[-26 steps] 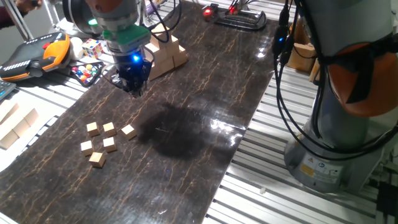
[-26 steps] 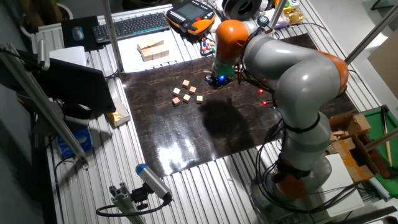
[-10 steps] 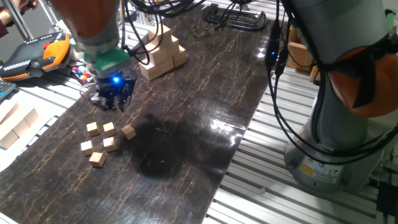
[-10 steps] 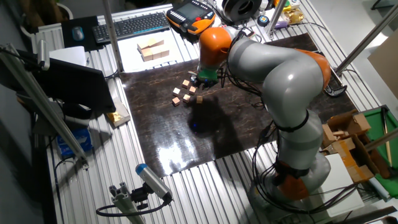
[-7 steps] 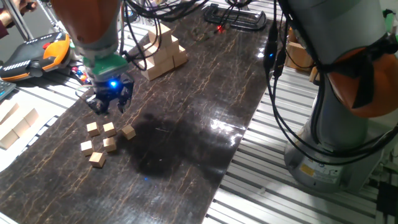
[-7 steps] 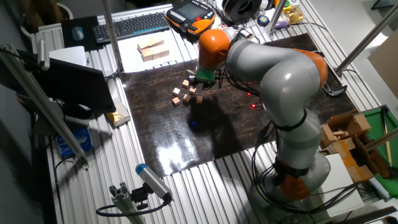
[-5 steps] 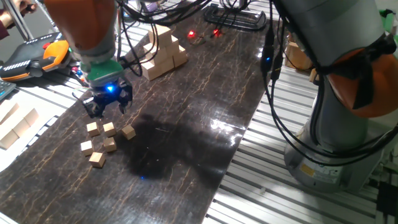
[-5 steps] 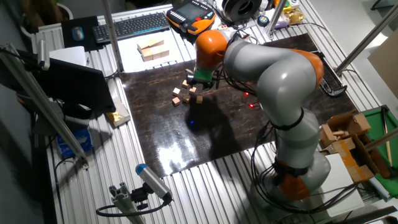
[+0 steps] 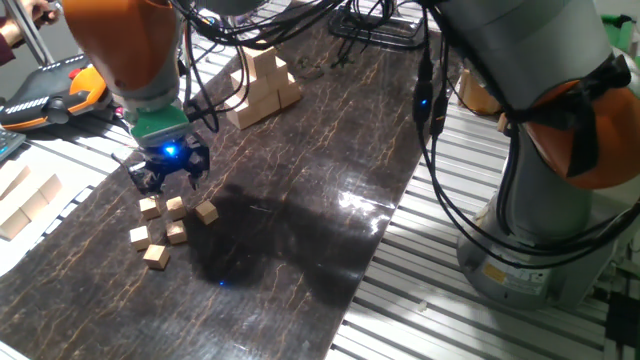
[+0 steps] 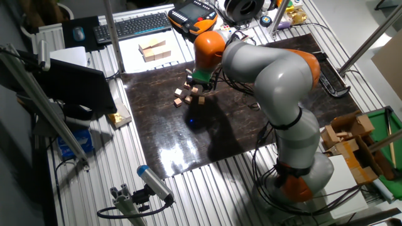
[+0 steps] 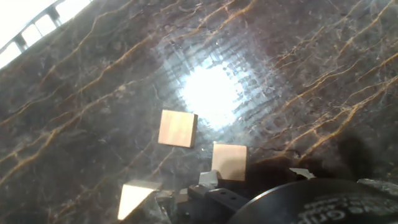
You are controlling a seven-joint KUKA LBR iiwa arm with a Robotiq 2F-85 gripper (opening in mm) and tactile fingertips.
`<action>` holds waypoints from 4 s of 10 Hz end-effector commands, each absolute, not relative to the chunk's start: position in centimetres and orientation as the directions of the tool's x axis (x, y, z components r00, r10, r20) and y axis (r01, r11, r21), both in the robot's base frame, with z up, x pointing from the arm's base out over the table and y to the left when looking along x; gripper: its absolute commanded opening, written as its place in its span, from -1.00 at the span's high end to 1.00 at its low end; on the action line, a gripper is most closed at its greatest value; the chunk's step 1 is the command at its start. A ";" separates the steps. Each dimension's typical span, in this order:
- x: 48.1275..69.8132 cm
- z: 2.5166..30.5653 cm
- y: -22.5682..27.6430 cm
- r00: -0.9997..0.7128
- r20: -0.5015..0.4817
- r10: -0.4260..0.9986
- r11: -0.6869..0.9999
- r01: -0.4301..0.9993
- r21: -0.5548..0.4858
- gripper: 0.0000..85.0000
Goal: Stack the blocks into a pyramid shape
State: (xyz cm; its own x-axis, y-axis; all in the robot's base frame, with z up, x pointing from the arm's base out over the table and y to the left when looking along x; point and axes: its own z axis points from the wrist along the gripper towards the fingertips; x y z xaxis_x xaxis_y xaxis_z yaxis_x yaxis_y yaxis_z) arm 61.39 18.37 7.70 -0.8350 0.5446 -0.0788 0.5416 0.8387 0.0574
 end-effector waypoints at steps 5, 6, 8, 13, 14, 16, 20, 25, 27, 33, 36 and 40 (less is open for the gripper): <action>62.0 5.7 18.8 -0.828 -0.074 0.556 0.831 0.552 0.063 -0.29; 62.1 5.6 18.9 -0.826 -0.074 0.558 0.829 0.555 0.063 -0.29; 62.5 5.5 19.2 -0.824 -0.071 0.562 0.827 0.559 0.058 -0.29; 62.9 4.8 19.1 -0.825 -0.079 0.560 0.829 0.558 0.048 -0.31; 62.9 4.7 19.0 -0.825 -0.079 0.560 0.829 0.558 0.048 -0.31; 62.9 4.4 19.0 -0.825 -0.079 0.560 0.829 0.558 0.050 -0.31; 62.9 4.1 19.0 -0.825 -0.078 0.560 0.828 0.558 0.052 -0.27; 62.9 3.9 18.9 -0.831 -0.080 0.551 0.834 0.549 0.052 -0.15; 62.9 3.8 18.9 -0.838 -0.078 0.540 0.842 0.537 0.052 0.22; 62.5 3.9 19.2 -0.822 -0.071 0.565 0.825 0.563 0.051 0.98; 62.0 4.2 19.5 -0.782 -0.062 0.620 0.785 0.618 0.049 0.98; 61.7 4.2 20.1 -0.769 -0.054 0.638 0.770 0.636 0.047 0.98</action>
State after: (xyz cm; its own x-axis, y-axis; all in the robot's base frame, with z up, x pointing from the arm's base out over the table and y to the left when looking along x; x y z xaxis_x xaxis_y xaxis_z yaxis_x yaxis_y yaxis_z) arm 61.74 20.18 4.23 -0.7682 0.6379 -0.0534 0.6362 0.7701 0.0464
